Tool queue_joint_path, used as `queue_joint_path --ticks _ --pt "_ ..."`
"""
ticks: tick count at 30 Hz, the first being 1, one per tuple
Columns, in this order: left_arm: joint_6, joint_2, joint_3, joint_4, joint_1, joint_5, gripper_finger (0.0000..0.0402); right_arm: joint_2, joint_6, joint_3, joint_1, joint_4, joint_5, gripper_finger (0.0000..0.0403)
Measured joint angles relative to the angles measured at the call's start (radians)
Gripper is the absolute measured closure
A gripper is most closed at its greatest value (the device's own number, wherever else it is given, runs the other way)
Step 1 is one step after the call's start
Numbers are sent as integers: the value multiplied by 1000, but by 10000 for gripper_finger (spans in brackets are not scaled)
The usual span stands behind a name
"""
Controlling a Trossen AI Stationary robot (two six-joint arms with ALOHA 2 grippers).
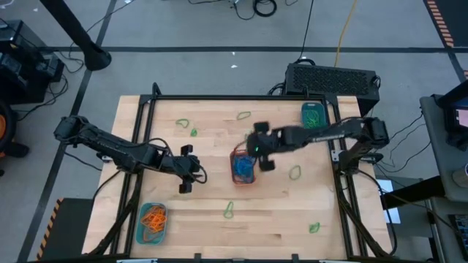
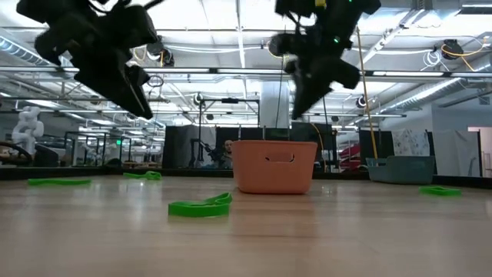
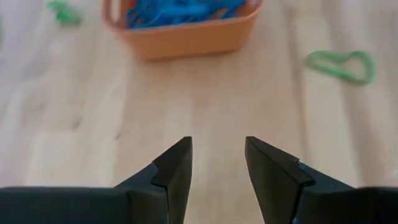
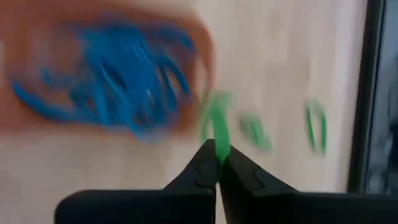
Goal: Sort rubber bands into baskets
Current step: Put the green rubber band into the blue bin
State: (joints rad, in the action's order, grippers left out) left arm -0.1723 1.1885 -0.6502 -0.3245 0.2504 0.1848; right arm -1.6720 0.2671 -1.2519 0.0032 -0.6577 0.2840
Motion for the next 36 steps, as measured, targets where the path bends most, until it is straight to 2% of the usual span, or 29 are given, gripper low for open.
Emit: queue_joint_path --ticks 3,8,12,18,22,28,36 --pt "-40 0 0 -57 -13 61 244 46 -17 19 -92 -127 -1 403" --pt "-109 0 0 -142 -31 147 244 128 -6 91 -279 -239 -16 403" --pt "-119 0 0 -161 -45 168 244 185 14 167 -453 -263 -77 403" --pt "-119 0 0 -168 -61 214 244 225 3 254 -705 -249 -73 403" --pt "-129 0 0 -168 -67 215 244 225 -40 288 -834 -221 -70 402" --pt "-136 0 0 -168 -67 214 244 225 -108 324 -947 -188 -71 402" --pt "-137 0 0 -168 -67 214 244 225 -190 340 -993 -176 -71 399"
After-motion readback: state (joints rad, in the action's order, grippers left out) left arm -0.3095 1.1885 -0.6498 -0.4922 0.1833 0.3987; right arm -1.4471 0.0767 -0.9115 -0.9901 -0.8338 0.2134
